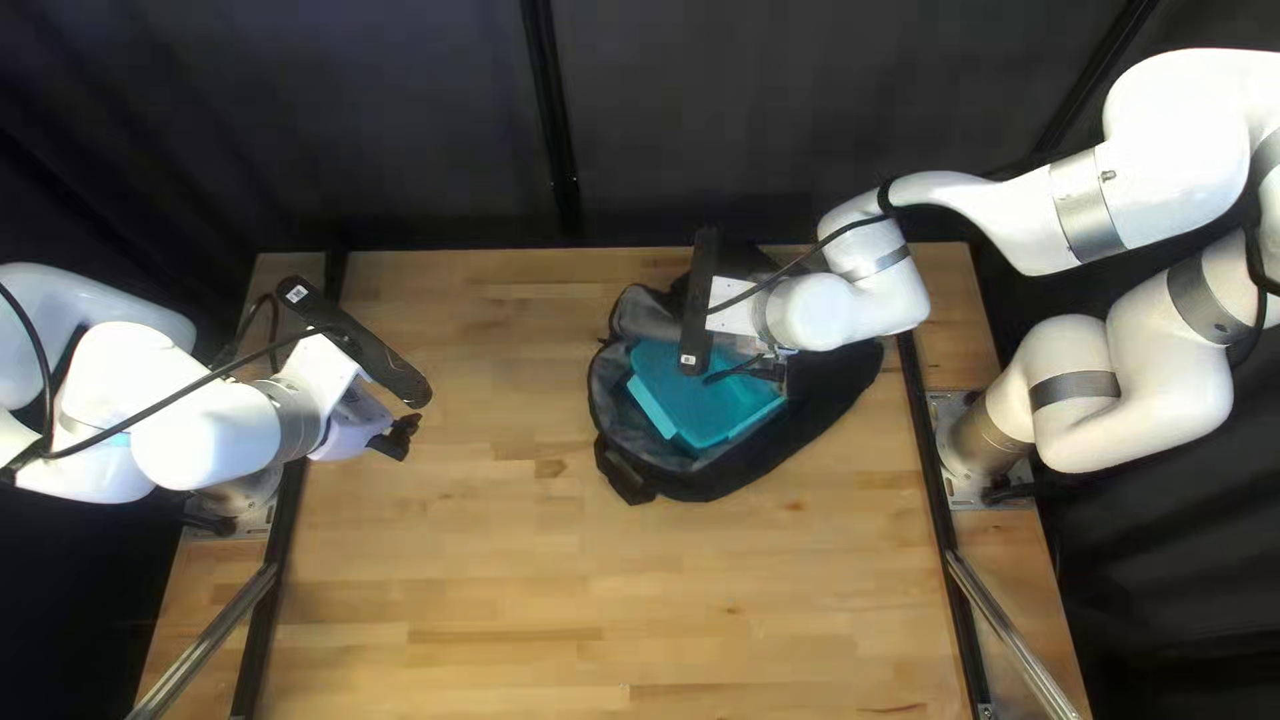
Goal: Remove a lunch box from a kids backpack
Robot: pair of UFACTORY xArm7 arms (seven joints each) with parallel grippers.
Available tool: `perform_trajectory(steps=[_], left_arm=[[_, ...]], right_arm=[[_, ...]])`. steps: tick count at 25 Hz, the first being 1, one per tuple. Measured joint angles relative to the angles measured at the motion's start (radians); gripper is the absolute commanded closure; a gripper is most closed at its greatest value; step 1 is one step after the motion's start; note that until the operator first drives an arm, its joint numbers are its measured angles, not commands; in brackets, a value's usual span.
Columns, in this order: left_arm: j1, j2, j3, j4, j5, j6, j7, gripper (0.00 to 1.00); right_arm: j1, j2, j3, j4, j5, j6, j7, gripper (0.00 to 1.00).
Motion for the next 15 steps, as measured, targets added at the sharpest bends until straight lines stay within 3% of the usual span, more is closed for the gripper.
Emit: perform_trajectory(steps=[6, 10, 15], left_arm=[[0.021, 0.082, -0.028, -0.008, 0.165, -0.185, 0.012, 0.00], [0.075, 0.201, -0.059, 0.001, 0.318, -0.307, -0.049, 0.00], [0.133, 0.341, -0.059, 0.067, 0.404, -0.354, -0.078, 0.00]], right_arm=[[0.000, 0.000, 0.000, 0.000, 0.000, 0.000, 0.000, 1.00], [0.000, 0.000, 0.000, 0.000, 0.000, 0.000, 0.000, 1.00], [0.000, 0.000, 0.000, 0.000, 0.000, 0.000, 0.000, 1.00]])
